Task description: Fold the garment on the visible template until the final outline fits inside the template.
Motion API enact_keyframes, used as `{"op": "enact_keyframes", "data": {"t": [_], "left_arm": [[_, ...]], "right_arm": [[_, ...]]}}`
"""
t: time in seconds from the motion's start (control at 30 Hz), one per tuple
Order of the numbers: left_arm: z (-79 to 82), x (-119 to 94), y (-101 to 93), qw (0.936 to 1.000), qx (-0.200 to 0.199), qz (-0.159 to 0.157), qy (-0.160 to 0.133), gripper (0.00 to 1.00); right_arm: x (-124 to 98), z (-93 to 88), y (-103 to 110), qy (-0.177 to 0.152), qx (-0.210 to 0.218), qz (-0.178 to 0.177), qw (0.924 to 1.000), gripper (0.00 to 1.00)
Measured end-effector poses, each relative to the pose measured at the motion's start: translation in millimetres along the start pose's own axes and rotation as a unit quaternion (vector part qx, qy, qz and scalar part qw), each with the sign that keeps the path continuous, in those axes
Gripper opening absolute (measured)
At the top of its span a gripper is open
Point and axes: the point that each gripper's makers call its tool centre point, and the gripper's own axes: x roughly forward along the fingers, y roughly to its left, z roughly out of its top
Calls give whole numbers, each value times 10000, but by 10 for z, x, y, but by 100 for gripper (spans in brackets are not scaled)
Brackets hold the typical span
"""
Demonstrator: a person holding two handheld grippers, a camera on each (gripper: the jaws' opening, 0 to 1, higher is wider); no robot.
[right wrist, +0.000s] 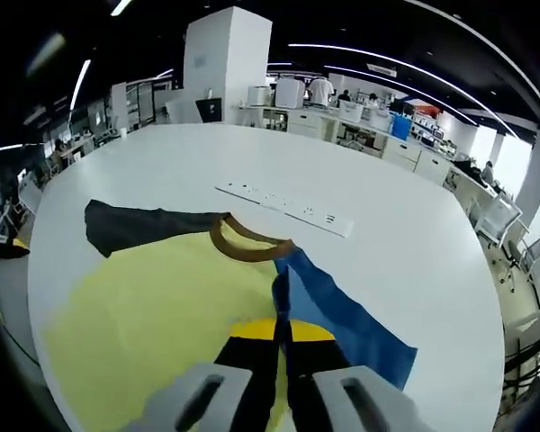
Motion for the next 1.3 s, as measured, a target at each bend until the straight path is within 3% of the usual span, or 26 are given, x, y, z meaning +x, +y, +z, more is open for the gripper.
{"op": "enact_keyframes", "data": {"t": [0.53, 1.3], "left_arm": [[-7, 42, -4, 10000, 36, -56, 28, 97], [-21, 29, 4, 9999, 8, -115, -47, 97]], "right_arm": [[192, 249, 574, -159, 92, 411, 9990, 0], [302, 574, 1226, -399, 116, 814, 9958, 0]]}}
